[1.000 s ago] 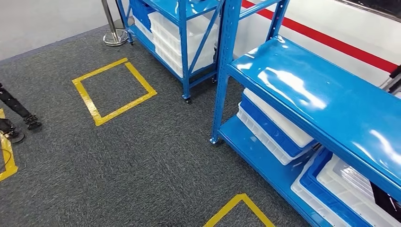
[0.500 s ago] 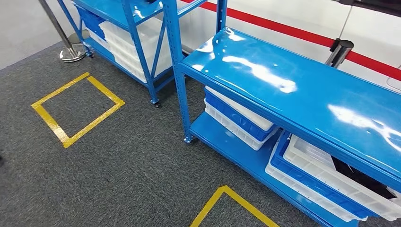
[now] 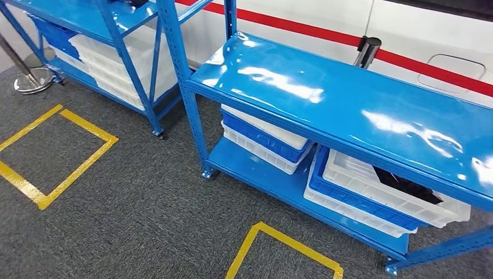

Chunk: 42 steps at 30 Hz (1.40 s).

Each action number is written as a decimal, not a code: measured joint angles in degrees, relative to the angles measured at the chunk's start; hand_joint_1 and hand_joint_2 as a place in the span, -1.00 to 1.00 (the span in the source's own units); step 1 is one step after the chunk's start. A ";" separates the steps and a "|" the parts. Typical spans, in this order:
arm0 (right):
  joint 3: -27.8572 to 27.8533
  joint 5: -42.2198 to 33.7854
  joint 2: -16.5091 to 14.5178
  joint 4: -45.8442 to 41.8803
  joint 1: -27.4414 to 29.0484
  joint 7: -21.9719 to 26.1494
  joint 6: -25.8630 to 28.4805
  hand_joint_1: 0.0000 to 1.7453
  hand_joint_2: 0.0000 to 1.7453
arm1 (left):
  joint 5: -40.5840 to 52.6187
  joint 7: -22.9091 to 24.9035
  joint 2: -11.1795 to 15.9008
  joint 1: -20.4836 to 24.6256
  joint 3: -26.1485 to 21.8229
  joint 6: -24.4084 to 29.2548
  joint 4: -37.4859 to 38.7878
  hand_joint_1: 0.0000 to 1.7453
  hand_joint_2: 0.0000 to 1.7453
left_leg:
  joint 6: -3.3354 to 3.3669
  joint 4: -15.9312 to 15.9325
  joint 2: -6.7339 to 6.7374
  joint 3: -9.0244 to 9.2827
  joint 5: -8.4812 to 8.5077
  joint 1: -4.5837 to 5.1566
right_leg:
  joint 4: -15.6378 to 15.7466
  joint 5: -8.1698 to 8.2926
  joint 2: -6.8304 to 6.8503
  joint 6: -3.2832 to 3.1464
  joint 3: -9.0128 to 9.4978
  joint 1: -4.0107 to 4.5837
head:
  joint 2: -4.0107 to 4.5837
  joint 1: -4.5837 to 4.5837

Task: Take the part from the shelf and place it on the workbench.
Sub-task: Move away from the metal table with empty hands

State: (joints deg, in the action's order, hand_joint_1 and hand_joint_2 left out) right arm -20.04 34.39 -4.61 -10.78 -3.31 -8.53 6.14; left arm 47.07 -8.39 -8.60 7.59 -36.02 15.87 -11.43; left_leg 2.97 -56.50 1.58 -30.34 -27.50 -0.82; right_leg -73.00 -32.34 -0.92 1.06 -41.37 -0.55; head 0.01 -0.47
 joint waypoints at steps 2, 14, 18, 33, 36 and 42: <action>-0.01 0.02 0.06 0.00 0.11 -0.05 0.01 -1.00 -1.00 | -0.04 0.01 -0.03 0.00 0.00 -0.01 0.01 -1.00 -1.00 | -0.14 -0.03 1.50 0.03 -0.12 -0.04 | 0.31 0.80 0.47 1.03 0.42 -0.40 | 0.01 -0.02; -0.02 0.45 0.26 0.00 -0.05 -0.13 -0.06 -1.00 -1.00 | -0.18 -0.02 -0.17 0.08 -0.01 0.26 0.02 -1.00 -1.00 | -3.35 -11.91 -1.03 -3.73 -8.34 -0.49 | 15.37 6.35 0.69 -1.14 8.57 -0.98 | 0.00 0.47; -0.02 0.61 0.29 0.00 0.17 -0.08 -0.10 -1.00 -1.00 | -0.24 -0.22 -0.15 -0.46 -0.04 0.29 0.02 -1.00 -1.00 | -2.99 -13.72 -1.94 -5.12 -6.55 -0.52 | 15.23 6.48 -2.42 -1.28 8.57 -0.65 | 0.01 0.47; -0.02 0.89 0.52 0.00 0.48 0.23 -0.09 -1.00 -1.00 | -0.25 -0.68 -0.10 -0.88 -0.13 0.31 0.02 -1.00 -1.00 | -0.22 -0.24 2.48 0.30 -0.50 0.08 | 2.95 1.30 1.03 1.62 2.31 -0.45 | 0.01 -0.21; -0.02 0.90 0.55 -0.02 0.16 0.21 -0.08 -1.00 -1.00 | -0.22 -0.58 -0.13 -0.86 -0.14 0.35 0.02 -1.00 -1.00 | -1.17 -0.51 4.35 0.75 -1.12 0.47 | 13.85 4.68 4.93 1.94 8.66 -0.42 | 0.01 -0.31; -0.02 1.46 0.49 -0.02 0.17 0.63 0.33 -1.00 -1.00 | -0.20 -0.53 -0.13 -0.43 -0.19 0.41 0.02 -1.00 -1.00 | -3.10 -3.64 2.30 0.23 -3.93 -0.10 | 15.34 5.46 3.16 -0.55 9.37 -0.78 | 0.00 0.19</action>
State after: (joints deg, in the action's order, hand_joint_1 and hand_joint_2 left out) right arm -20.06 35.86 -4.12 -10.79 -3.13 -7.90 6.46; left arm 46.87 -8.92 -8.72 7.16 -36.21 16.28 -11.41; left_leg -0.13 -60.14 3.88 -30.11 -31.44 -0.92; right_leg -57.65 -26.88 2.24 0.51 -32.00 -1.34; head 0.01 -0.28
